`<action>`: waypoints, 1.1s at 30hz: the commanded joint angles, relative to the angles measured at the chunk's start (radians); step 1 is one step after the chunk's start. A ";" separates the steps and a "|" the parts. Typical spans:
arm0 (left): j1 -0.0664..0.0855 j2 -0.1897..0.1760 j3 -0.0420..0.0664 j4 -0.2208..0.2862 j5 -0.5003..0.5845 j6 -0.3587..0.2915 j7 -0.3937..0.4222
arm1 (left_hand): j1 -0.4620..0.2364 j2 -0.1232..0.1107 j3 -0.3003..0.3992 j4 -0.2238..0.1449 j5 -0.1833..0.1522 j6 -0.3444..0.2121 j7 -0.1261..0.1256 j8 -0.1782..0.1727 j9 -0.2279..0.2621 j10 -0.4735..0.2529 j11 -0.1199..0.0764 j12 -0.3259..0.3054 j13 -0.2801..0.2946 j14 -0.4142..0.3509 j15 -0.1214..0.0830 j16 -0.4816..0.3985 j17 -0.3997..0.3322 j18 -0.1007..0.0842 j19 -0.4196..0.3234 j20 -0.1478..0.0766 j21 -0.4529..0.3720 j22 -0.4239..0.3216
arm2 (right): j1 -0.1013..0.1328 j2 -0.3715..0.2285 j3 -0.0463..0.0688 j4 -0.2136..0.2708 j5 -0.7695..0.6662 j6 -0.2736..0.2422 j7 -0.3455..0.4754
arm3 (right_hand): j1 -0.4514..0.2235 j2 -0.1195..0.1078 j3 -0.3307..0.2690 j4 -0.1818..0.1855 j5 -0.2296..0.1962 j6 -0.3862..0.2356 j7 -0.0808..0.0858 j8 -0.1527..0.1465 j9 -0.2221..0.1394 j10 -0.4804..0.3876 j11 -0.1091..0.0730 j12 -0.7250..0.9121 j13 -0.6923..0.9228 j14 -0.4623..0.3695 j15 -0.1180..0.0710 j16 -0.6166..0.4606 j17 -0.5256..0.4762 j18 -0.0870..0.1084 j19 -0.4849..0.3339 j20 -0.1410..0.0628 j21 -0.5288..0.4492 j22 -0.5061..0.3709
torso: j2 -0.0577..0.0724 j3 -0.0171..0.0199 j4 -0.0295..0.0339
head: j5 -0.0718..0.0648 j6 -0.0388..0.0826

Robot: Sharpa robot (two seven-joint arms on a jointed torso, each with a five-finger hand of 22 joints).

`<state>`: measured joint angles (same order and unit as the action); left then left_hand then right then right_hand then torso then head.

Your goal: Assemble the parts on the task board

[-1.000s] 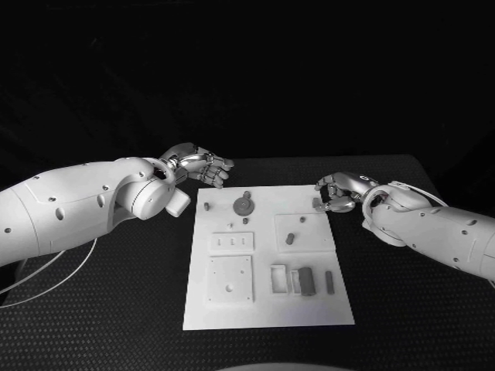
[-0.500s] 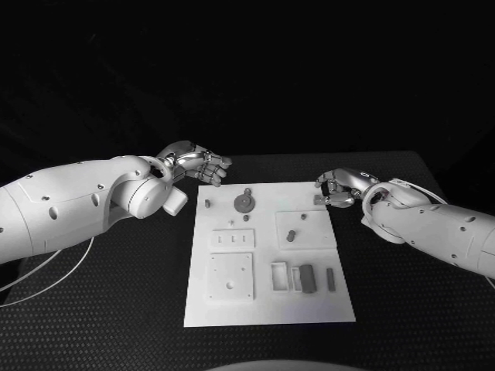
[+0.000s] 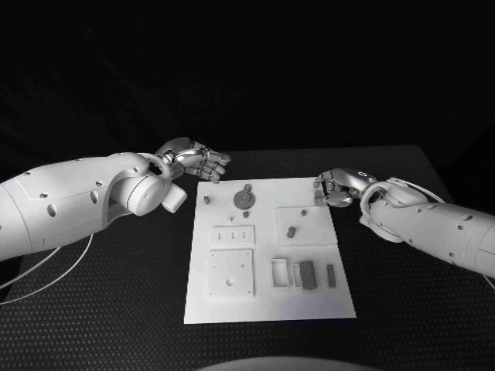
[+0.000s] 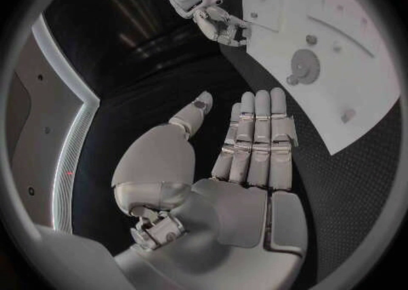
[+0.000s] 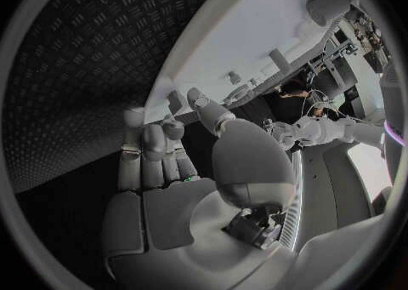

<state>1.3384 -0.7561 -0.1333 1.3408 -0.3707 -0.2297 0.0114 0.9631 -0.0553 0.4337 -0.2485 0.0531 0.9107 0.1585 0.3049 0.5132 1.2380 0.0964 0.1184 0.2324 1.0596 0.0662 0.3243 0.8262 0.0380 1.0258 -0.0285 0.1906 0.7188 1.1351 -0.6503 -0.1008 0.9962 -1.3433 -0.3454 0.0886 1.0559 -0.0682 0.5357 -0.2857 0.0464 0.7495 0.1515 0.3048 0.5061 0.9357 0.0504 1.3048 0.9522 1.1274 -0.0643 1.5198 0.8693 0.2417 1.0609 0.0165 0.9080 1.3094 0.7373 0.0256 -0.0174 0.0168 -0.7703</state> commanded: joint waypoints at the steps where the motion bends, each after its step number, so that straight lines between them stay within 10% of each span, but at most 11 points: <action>1: 0.001 0.008 0.000 -0.005 0.000 -0.002 0.010 | 0.003 -0.010 0.000 -0.007 -0.004 -0.008 0.002 -0.004 -0.001 -0.007 -0.001 -0.005 0.001 0.007 0.003 -0.005 0.002 0.009 0.003 -0.001 -0.001 0.002 | -0.001 -0.001 0.000 0.001 0.000 0.015 0.012 | 0.000 -0.001 -0.007 0.000 0.004 0.162 -0.010 0.002 0.001 -0.027 -0.018 0.000 -0.002 0.000 -0.009 0.000 -0.002 0.020 -0.002 -0.007 0.006 0.017 | 0.003 -0.0017 -0.0026 | -0.001 -0.002; 18: 0.000 0.012 0.000 -0.010 0.002 0.003 0.011 | 0.004 -0.009 0.001 -0.008 -0.004 -0.009 0.002 -0.005 -0.001 -0.008 -0.001 -0.006 0.002 0.007 0.003 -0.006 0.003 0.009 0.003 -0.001 -0.002 0.002 | -0.001 0.005 0.000 -0.013 0.000 0.010 0.016 | 0.003 0.065 0.000 -0.002 0.004 0.231 -0.037 0.034 0.017 -0.006 -0.043 0.000 -0.009 0.013 -0.031 0.002 -0.005 0.020 0.006 -0.011 0.009 0.017 | 0.006 0.0003 -0.0007 | -0.002 -0.006; 33: 0.000 0.016 0.000 -0.015 0.002 0.005 0.010 | 0.004 -0.008 0.001 -0.008 -0.004 -0.009 0.003 -0.005 -0.001 -0.008 0.000 -0.007 0.002 0.007 0.003 -0.007 0.004 0.009 0.003 -0.001 -0.002 0.003 | -0.003 0.007 0.000 -0.012 -0.003 0.011 0.016 | 0.008 0.077 -0.001 -0.004 0.004 0.266 -0.054 0.051 0.029 0.008 -0.059 -0.003 -0.012 0.020 -0.045 0.001 -0.007 0.020 0.010 -0.014 0.011 0.017 | 0.006 0.0011 -0.0016 | -0.004 -0.011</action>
<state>1.3377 -0.7421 -0.1340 1.3252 -0.3704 -0.2288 0.0120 0.9631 -0.0553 0.4364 -0.2511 0.0530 0.9072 0.1621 0.3050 0.5134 1.2380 0.0964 0.1184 0.2331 1.0596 0.0662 0.3204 0.8291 0.0375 1.0257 -0.0285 0.1906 0.7204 1.1340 -0.6455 -0.1006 0.9841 -1.3430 -0.3442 0.0945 1.0626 -0.0010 0.5356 -0.2856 0.0464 0.7724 0.1285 0.3497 0.5346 0.9653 0.0208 1.3049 0.9410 1.1489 -0.1003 1.5197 0.8635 0.2555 1.0706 0.0110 0.9160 1.3094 0.7436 0.0259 -0.0196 0.0131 -0.7810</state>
